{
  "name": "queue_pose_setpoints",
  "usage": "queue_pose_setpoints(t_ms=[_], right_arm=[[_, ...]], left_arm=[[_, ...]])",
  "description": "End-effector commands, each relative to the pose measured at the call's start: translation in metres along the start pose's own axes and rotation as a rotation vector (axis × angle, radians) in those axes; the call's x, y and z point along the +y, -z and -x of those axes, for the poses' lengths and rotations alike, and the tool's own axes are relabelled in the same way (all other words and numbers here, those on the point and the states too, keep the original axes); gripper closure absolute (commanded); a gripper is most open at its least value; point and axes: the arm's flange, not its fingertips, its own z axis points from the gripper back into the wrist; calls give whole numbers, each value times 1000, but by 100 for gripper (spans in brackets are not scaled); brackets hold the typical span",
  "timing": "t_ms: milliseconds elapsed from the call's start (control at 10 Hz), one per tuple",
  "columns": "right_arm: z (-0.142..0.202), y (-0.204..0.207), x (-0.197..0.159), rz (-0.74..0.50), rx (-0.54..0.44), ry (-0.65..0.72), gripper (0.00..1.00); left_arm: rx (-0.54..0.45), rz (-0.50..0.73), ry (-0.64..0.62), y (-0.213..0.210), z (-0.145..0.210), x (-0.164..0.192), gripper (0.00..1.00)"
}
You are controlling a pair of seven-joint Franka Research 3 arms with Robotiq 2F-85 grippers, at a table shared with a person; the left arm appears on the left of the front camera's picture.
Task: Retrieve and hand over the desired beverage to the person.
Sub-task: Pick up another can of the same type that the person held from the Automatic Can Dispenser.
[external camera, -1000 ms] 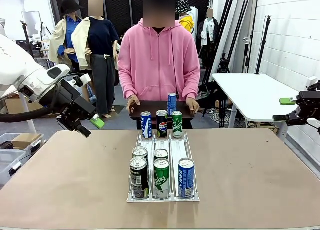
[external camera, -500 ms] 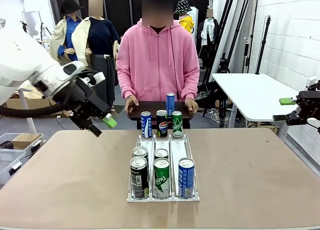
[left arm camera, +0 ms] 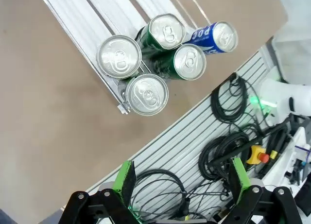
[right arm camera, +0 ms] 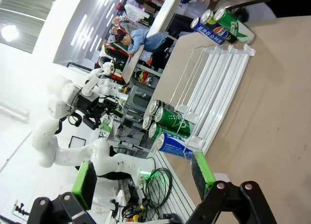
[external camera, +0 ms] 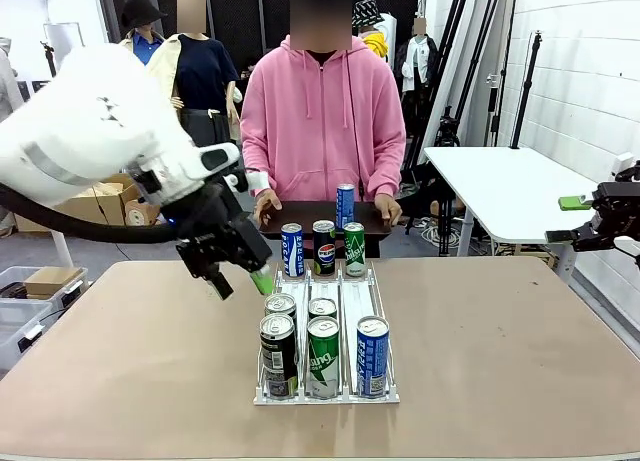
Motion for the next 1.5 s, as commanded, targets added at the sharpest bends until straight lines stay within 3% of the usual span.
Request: queue_pose_setpoints(t_ms=[0, 400, 800, 1400], right_arm=[[1, 1, 1, 2, -10, 9, 0], [1, 1, 1, 2, -10, 9, 0], [1, 1, 1, 2, -10, 9, 0], [1, 1, 1, 2, -10, 9, 0]], left_arm=[[-5, -71, -33, 17, -15, -5, 0], [-43, -209, -97, 50, -28, -17, 0], [-15, -319, -102, 67, -44, -28, 0], [27, -390, -134, 89, -48, -30, 0]])
